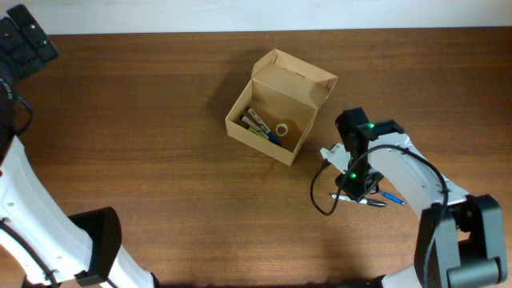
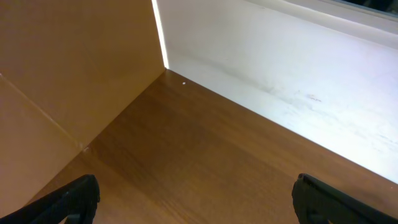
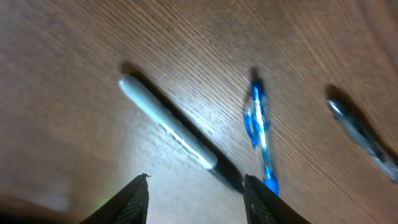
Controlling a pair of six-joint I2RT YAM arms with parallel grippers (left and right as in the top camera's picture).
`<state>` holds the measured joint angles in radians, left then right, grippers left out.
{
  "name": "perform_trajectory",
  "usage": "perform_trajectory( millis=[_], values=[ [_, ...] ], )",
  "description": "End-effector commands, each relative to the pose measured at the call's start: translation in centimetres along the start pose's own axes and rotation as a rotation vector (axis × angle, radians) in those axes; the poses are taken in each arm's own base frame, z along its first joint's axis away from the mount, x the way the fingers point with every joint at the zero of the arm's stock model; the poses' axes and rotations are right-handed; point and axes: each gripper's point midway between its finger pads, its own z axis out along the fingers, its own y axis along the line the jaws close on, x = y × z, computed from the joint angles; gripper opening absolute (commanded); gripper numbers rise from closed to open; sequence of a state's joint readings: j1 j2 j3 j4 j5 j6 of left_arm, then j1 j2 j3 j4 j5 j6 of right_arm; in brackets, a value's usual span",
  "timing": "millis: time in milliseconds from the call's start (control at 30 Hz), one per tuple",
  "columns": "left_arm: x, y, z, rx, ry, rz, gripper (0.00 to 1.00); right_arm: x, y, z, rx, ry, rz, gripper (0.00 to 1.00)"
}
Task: Pack container
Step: 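Return the right gripper and grasp the black Sharpie marker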
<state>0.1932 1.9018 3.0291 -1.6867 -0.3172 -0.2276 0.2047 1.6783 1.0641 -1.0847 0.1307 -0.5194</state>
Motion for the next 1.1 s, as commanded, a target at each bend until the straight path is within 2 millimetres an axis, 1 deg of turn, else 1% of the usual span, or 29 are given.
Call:
perform_trajectory(
  millis=[0,167,433,667,833,900,1000,1067],
  values=[
    [0.1,0.0,0.4,-0.001,0.01,0.008,1.0,0.0,0.4,0.6,-0.007,0.003,-0.002,0.48],
    [0.1,0.0,0.4,-0.001,0.01,0.008,1.0,0.2,0.9,2.0,-0.011,0.008,-0.008,0.47],
    [0.1,0.0,0.4,-0.001,0.01,0.008,1.0,0.5,1.7,3.2,-0.034,0.005,0.015,0.46],
    [0.1,0.0,0.4,-0.001,0.01,0.008,1.0,0.5,1.8,3.7,-0.03,-0.001,0.049,0.44],
    [0.1,0.0,0.4,-0.001,0.01,0.008,1.0,1.3,2.2,5.1,-0.025,0.016,0.057,0.43],
    [0.1,0.0,0.4,-0.001,0.01,0.008,1.0,1.3,1.8,5.5,0.005,0.013,0.092,0.43],
    [0.1,0.0,0.4,-0.001,0.01,0.008,1.0,1.1,1.5,5.7,0.021,0.0,0.125,0.36],
    [0.1,0.0,0.4,-0.001,0.01,0.008,1.0,1.0,1.4,5.7,0.022,-0.003,0.125,0.27]
  ],
)
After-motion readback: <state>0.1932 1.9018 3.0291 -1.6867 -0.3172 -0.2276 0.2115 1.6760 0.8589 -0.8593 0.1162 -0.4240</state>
